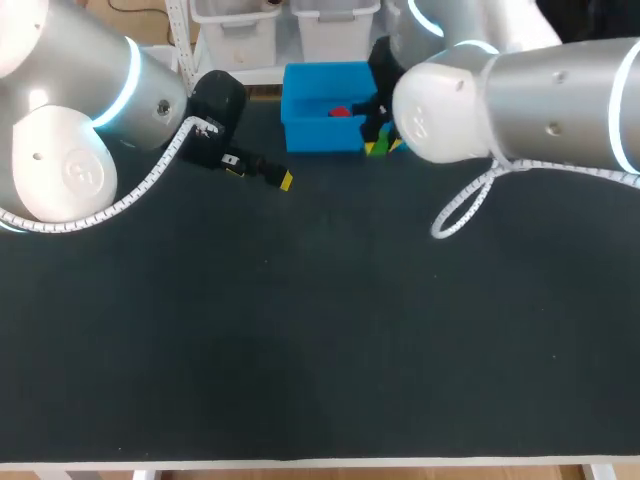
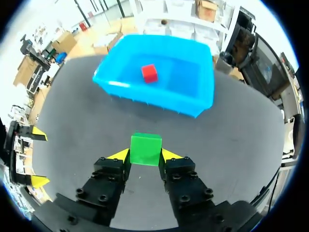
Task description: Use the left arm to pick the red cube and place it into the blue plastic box first, then use the right arm to grasp the green cube and put it into the same blue plastic box after the first action is fully finished.
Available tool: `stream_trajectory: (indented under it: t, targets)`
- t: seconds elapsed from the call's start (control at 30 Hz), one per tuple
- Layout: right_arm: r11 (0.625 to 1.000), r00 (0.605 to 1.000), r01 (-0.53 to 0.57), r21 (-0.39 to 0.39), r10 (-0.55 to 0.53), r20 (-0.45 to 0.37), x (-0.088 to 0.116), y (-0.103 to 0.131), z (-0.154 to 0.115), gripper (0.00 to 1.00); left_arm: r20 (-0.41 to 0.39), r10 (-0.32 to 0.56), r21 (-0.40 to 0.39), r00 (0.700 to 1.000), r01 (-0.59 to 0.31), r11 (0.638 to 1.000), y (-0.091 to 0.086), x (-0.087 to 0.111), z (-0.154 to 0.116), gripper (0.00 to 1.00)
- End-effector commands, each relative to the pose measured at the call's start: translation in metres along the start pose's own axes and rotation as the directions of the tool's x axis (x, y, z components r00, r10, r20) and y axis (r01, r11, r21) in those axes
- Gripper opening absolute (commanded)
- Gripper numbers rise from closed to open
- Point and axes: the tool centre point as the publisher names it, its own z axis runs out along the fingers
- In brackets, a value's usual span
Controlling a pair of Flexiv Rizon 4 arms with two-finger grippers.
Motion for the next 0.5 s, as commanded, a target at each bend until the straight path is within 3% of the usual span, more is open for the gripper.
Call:
stream_trajectory:
  t: [0.03,0.23,0.5]
  targets:
    - [1.000,0.962,0.009,0.001,-0.009,0.273,0.012,-0.007,-0.010,0.00,0.007,0.004,0.008,1.000,-0.004,1.000,0.002,0.002,-0.001,1.00]
    - [0.999,0.931,0.043,0.029,-0.050,0.361,-0.006,-0.011,-0.009,0.00,0.007,0.004,0.008,1.000,-0.004,1.000,0.002,0.002,-0.001,1.00]
    - [0.997,0.918,0.071,0.019,-0.073,0.391,-0.034,-0.012,-0.008,0.00,0.007,0.004,0.008,1.000,-0.004,1.000,0.002,0.002,-0.001,1.00]
